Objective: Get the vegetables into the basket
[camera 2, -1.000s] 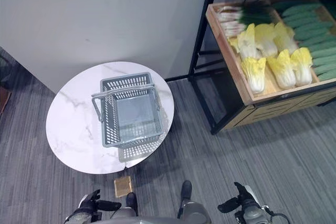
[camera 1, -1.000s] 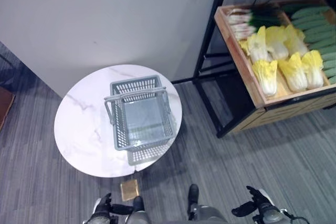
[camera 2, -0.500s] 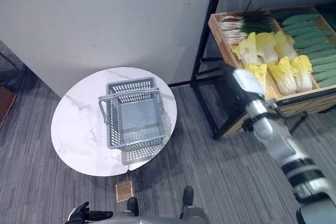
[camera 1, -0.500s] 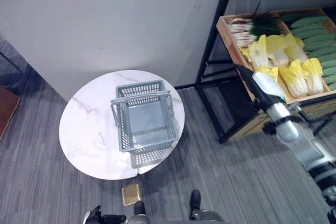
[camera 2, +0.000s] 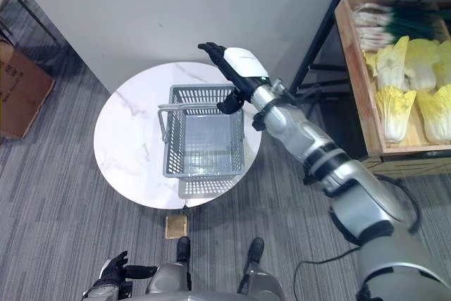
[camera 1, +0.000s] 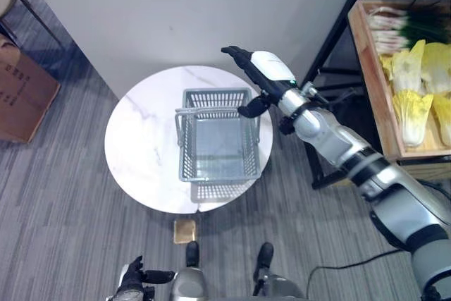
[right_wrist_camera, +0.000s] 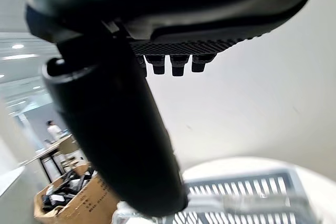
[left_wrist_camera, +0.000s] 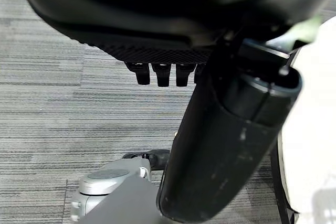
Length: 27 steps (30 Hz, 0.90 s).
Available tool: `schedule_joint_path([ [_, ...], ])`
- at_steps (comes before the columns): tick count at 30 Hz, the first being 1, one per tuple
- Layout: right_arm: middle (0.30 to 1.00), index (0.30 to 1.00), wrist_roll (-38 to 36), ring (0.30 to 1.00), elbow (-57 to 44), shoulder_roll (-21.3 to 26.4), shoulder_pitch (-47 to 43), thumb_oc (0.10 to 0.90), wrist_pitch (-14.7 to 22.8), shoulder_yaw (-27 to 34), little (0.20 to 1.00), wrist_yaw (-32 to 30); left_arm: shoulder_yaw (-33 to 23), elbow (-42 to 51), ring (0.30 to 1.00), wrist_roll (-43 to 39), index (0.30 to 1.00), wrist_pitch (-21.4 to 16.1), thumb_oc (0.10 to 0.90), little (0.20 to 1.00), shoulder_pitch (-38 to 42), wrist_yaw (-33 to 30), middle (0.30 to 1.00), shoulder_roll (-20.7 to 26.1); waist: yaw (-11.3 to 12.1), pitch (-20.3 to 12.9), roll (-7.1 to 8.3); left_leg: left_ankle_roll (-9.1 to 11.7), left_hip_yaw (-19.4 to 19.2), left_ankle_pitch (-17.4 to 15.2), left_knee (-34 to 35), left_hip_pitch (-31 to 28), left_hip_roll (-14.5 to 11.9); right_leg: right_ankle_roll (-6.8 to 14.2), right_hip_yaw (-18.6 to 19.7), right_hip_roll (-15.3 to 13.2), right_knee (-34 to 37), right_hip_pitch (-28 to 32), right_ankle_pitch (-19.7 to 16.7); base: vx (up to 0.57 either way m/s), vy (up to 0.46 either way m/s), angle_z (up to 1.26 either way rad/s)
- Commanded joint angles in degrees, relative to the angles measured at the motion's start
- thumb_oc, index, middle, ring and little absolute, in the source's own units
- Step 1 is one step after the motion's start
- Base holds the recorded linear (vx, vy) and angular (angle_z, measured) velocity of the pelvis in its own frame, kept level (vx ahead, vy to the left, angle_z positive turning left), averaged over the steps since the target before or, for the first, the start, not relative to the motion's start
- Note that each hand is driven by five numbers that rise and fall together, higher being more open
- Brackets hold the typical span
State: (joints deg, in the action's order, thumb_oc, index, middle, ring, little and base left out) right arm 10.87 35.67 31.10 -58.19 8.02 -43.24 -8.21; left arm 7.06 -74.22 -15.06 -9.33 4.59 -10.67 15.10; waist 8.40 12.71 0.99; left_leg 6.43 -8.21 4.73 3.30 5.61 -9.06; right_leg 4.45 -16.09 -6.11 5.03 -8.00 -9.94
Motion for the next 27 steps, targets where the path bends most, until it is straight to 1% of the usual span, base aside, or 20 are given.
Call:
schedule_joint_path([
  [1, 1.0, 1.0, -2.43, 1.0, 0.23, -0.89, -9.44, 0.9, 2.17, -0.25, 1.0, -2.68, 3.06, -2.78, 1.0, -2.24, 1.0, -1.4, 0.9, 1.0, 1.41, -1.93, 1.0, 5.18, -0.34, -0.98, 3.67, 2.06, 0.66, 2.88, 1.7, 1.06, -0.59, 7.03, 2.99, -6.81, -0.03, 3.5, -0.28, -0.01, 0.011, 0.04],
  [5, 1.0, 1.0, -2.0, 1.0, 3.51, -2.18, -12.27, 0.9, 1.69, -1.91, 1.0, -2.58, 3.59, -2.75, 1.0, -2.3, 1.0, -1.79, 0.9, 1.0, 2.14, -2.88, 1.0, 5.71, 0.12, -0.2, 3.63, 2.07, 1.23, 3.24, 1.7, 2.38, -0.31, 7.1, 2.75, -6.95, -0.03, 2.61, -0.47, 0.0, 0.005, 0.01],
  [8, 1.0, 1.0, -1.95, 1.0, 5.87, -3.06, -13.15, 0.9, 1.46, -1.89, 1.0, -3.5, 3.95, -2.47, 1.0, -2.84, 1.0, -1.99, 0.9, 1.0, 2.46, -3.4, 1.0, 5.68, 0.38, 0.09, 3.63, 2.02, 1.41, 3.33, 1.7, 2.8, -0.2, 7.09, 2.7, -7.0, -0.03, 2.3, -0.61, 0.0, 0.024, 0.05],
  [9, 1.0, 1.0, -2.4, 1.0, 7.63, -4.21, -13.41, 0.9, 1.27, -1.63, 1.0, -3.97, 4.51, -2.1, 1.0, -3.51, 1.0, -2.12, 0.9, 1.0, 2.75, -3.52, 1.0, 5.41, 0.58, 0.57, 3.39, 1.97, 1.59, 3.4, 1.7, 3.13, -0.09, 7.14, 2.67, -7.13, -0.03, 2.08, -0.78, 0.0, 0.0, 0.0],
  [12, 1.0, 1.0, -2.39, 1.0, 9.1, -4.39, -14.31, 0.9, 1.11, -2.14, 1.0, -4.09, 4.96, -1.88, 1.0, -3.51, 1.0, -2.17, 0.9, 1.0, 3.02, -3.62, 1.0, 5.41, 0.73, 0.83, 3.14, 1.93, 1.84, 3.52, 1.7, 3.6, 0.05, 7.17, 2.59, -7.27, -0.03, 1.76, -0.85, -0.01, 0.01, 0.0],
  [13, 1.0, 1.0, -2.28, 1.0, 11.47, -4.76, -15.47, 0.9, 0.96, -2.53, 1.0, -4.45, 5.31, -1.78, 1.0, -3.81, 1.0, -2.39, 0.9, 1.0, 3.52, -3.83, 1.0, 5.6, 0.98, 1.23, 2.86, 1.92, 2.11, 3.67, 1.7, 4.21, 0.2, 7.21, 2.52, -7.39, -0.03, 1.32, -0.93, -0.02, 0.028, 0.03],
  [15, 1.0, 1.0, -2.26, 1.0, 11.74, -4.51, -15.74, 0.9, 0.89, -2.71, 1.0, -4.47, 5.38, -1.7, 1.0, -3.94, 1.0, -2.47, 0.9, 1.0, 3.56, -3.95, 1.0, 5.66, 1.01, 1.3, 2.79, 1.92, 2.13, 3.73, 1.7, 4.46, 0.26, 7.24, 2.43, -7.44, -0.03, 1.14, -0.97, -0.01, 0.023, 0.07],
  [17, 1.0, 1.0, -2.03, 1.0, 15.25, -4.89, -17.18, 0.9, 0.2, -3.56, 1.0, -4.68, 6.37, -1.3, 1.0, -4.68, 1.0, -2.78, 0.9, 1.0, 4.12, -4.04, 1.0, 5.41, 1.41, 1.97, 2.54, 1.88, 2.43, 4.0, 1.7, 5.68, 0.61, 7.44, 2.29, -7.82, -0.03, 0.12, -1.36, 0.01, 0.045, 0.1],
  [18, 0.3, 0.3, -1.95, 0.3, 20.25, -5.81, -18.08, 0.4, -0.38, -4.11, 0.3, -5.14, 7.67, -1.03, 1.0, -5.3, 1.0, -2.93, 0.9, 1.0, 4.58, -4.01, 1.0, 4.72, 2.03, 2.57, 2.2, 1.95, 3.2, 4.31, 1.7, 7.21, 0.94, 7.55, 1.73, -8.02, -0.03, -0.77, -1.44, 0.03, 0.049, 0.12],
  [24, 0.3, 0.3, -0.51, 0.3, 24.33, -7.25, -17.84, 0.4, -1.2, -4.95, 0.3, -4.37, 7.56, -2.35, 1.0, -4.9, 1.0, -2.43, 0.9, 1.0, 3.91, -3.91, 1.0, 4.87, 2.46, 2.68, 2.22, 1.8, 3.36, 4.2, 1.7, 7.56, 1.15, 7.63, 1.75, -8.21, -0.03, -1.0, -1.44, 0.02, 0.019, 0.14],
  [27, 0.3, 0.3, 0.04, 0.3, 28.0, -8.18, -15.64, 0.4, -1.72, -4.31, 0.3, -3.61, 7.67, -2.09, 1.0, -4.55, 1.0, -2.4, 0.9, 1.0, 4.56, -3.96, 1.0, 4.8, 2.3, 2.74, 2.13, 1.75, 3.31, 4.05, 1.7, 7.46, 1.36, 7.56, 1.78, -8.29, -0.03, -0.91, -1.38, 0.0, 0.0, 0.0],
])
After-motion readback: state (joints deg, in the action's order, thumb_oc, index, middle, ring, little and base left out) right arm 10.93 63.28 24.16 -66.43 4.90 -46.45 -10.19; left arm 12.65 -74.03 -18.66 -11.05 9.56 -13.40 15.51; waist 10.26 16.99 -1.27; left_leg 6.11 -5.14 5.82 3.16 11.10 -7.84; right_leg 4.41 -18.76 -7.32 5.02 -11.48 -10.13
